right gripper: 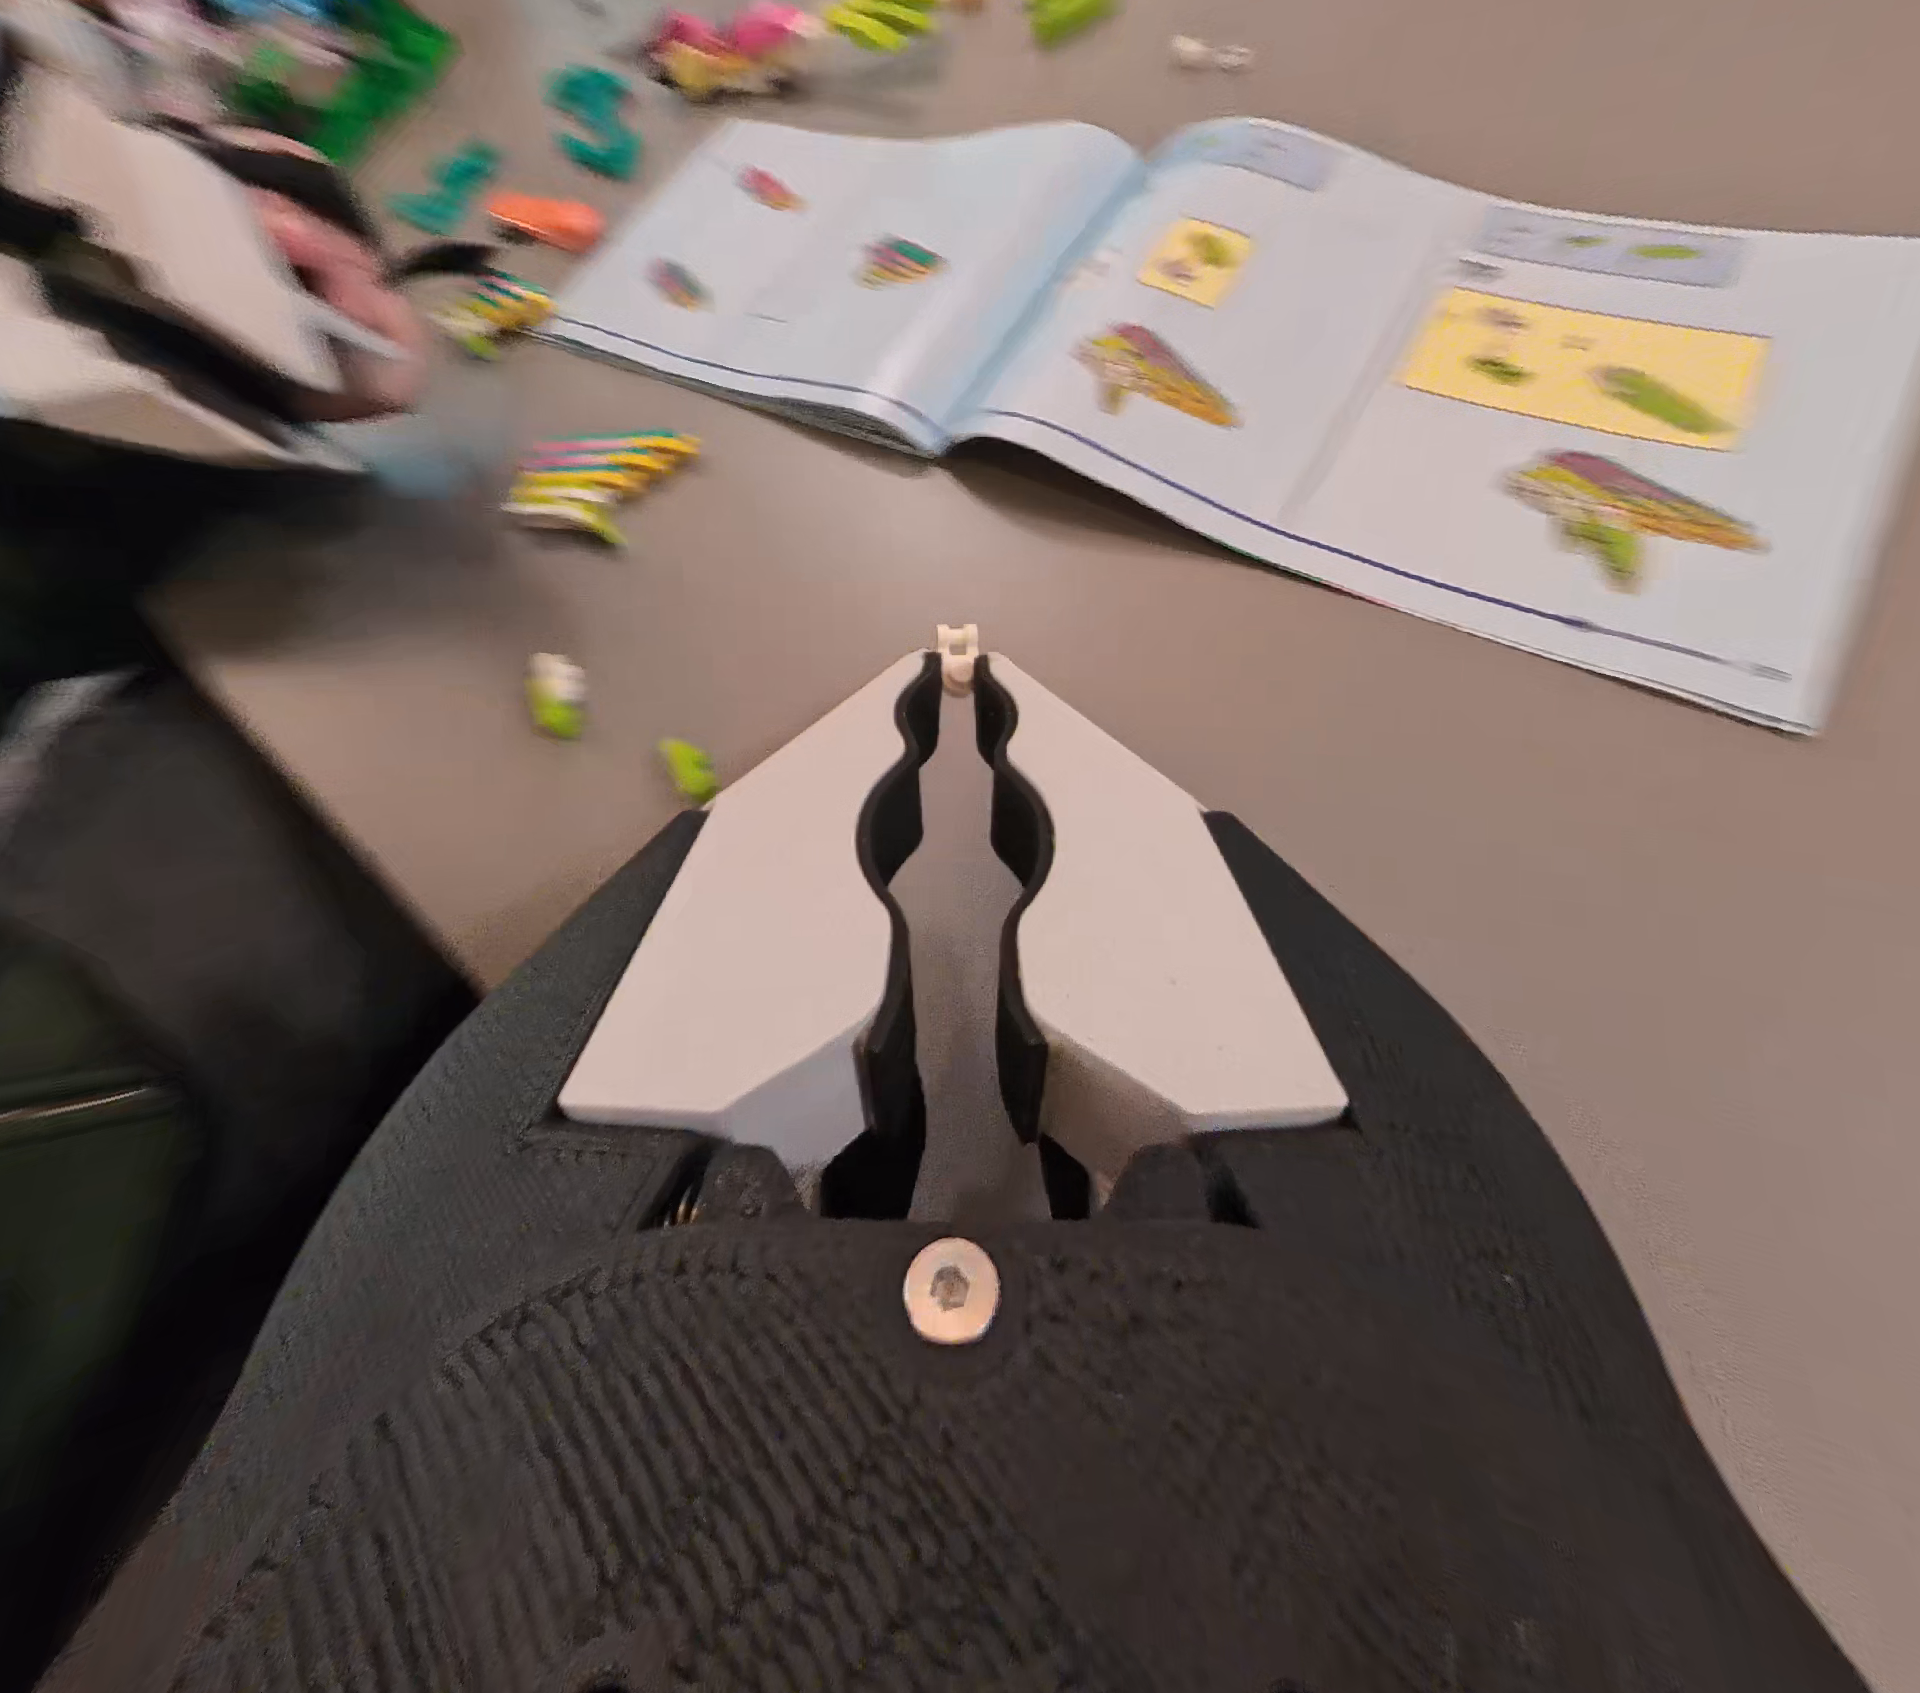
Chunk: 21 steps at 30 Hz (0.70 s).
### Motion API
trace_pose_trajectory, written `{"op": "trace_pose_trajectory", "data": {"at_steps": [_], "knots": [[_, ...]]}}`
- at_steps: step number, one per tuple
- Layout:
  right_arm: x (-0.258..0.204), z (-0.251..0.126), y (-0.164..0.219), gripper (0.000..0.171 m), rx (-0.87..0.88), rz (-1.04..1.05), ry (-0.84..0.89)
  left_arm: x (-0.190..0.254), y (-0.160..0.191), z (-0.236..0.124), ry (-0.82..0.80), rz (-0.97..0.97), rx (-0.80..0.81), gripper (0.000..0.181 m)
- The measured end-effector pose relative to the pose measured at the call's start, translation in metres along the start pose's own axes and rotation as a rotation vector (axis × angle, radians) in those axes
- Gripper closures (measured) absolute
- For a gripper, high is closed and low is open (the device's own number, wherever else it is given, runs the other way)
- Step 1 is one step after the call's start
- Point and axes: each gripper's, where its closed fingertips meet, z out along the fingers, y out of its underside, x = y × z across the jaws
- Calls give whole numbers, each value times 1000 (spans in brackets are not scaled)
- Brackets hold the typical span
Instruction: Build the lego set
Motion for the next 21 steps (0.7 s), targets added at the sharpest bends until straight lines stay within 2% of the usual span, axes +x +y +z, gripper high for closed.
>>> {"op": "trace_pose_trajectory", "data": {"at_steps": [1,6,11,15,21], "knots": [[-11,1,-2,166,9,24,-72,2,2,2,-9,60,-19,170],[-61,7,-1,166,-14,69,-358,12,6,11,-50,295,-81,162],[-102,11,-3,166,-46,70,-544,22,8,15,-54,405,-97,162],[-119,12,0,166,-86,53,-606,26,14,17,-44,463,-130,161],[-124,11,3,166,-102,60,-632,33,17,18,-18,524,-139,169]]}}
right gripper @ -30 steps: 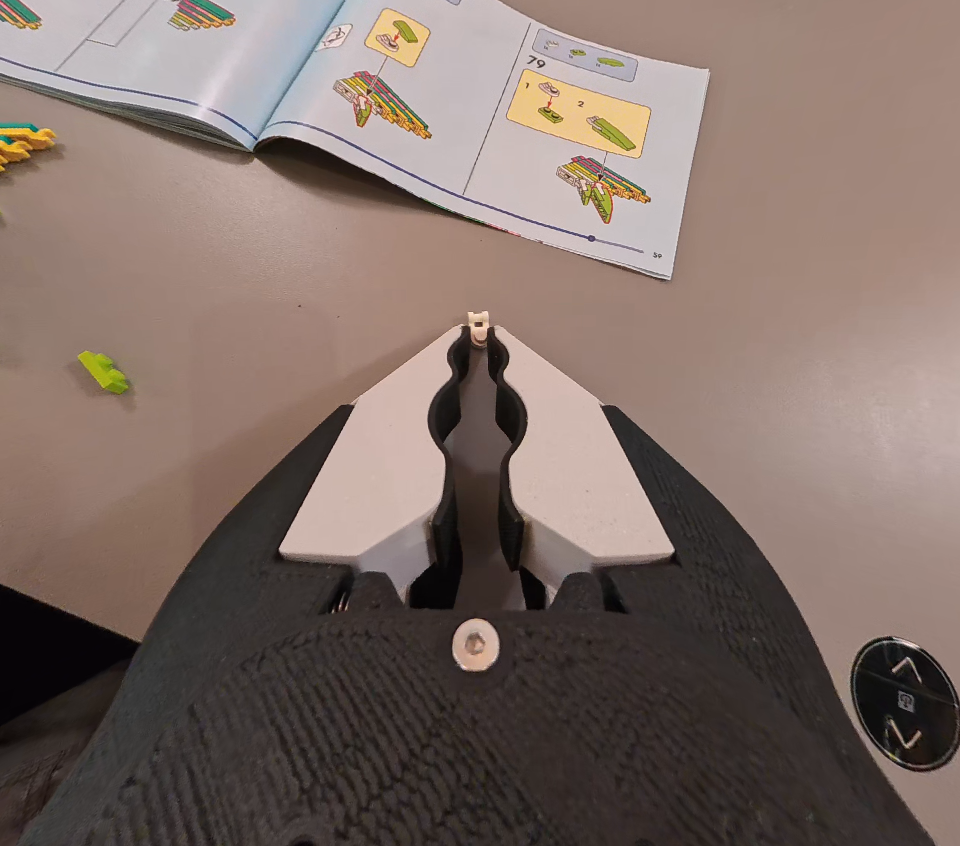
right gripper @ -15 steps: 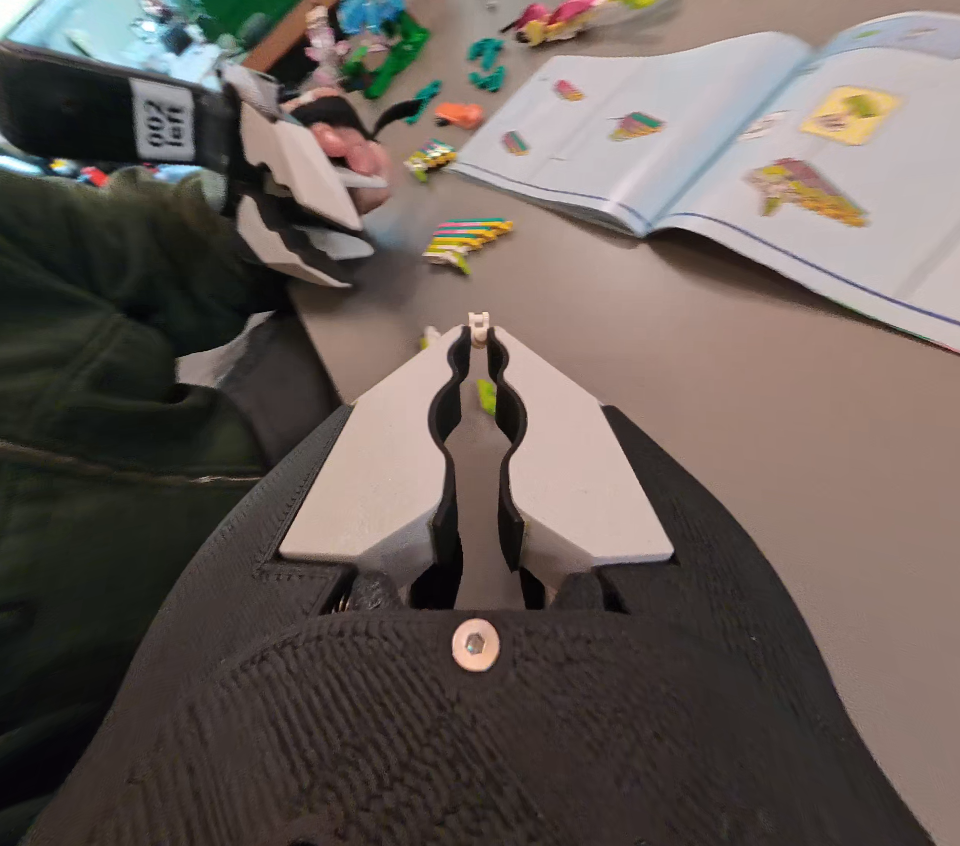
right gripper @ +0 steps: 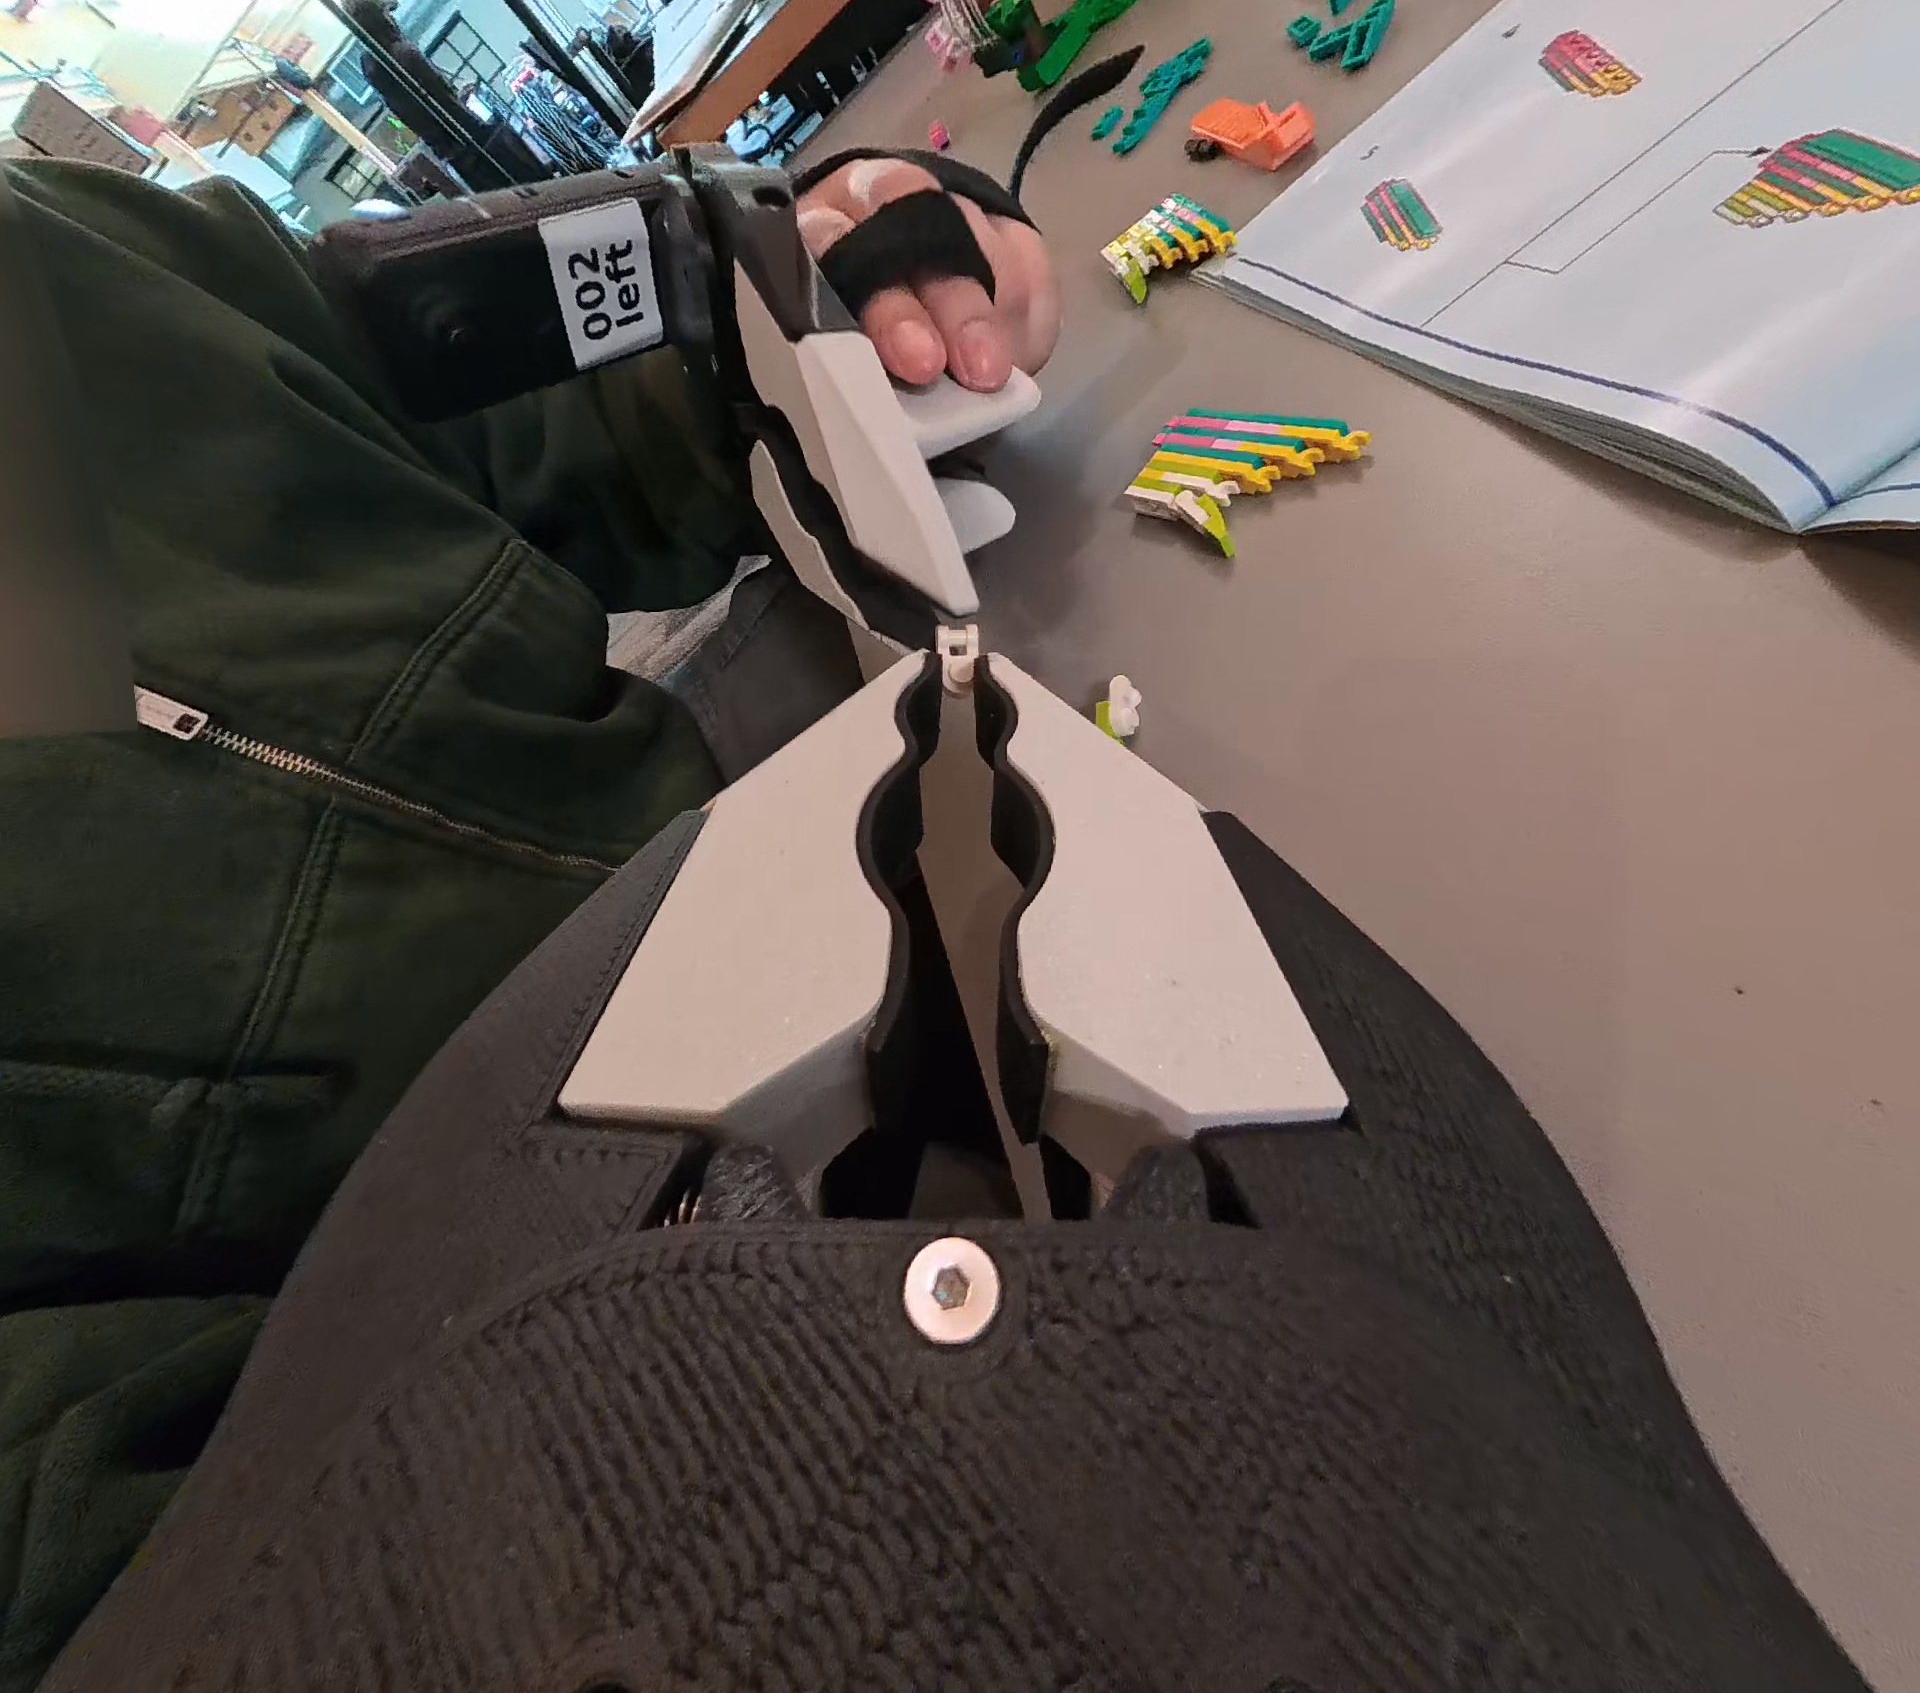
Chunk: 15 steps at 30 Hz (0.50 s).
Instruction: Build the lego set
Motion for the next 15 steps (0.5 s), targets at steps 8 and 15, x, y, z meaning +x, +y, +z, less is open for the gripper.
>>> {"op": "trace_pose_trajectory", "data": {"at_steps": [8,15], "knots": [[2,-3,-3,166,19,-4,10,-5,1,2,2,-31,-22,180],[27,-30,-8,160,68,-56,201,-17,20,24,165,-372,-146,181]]}}
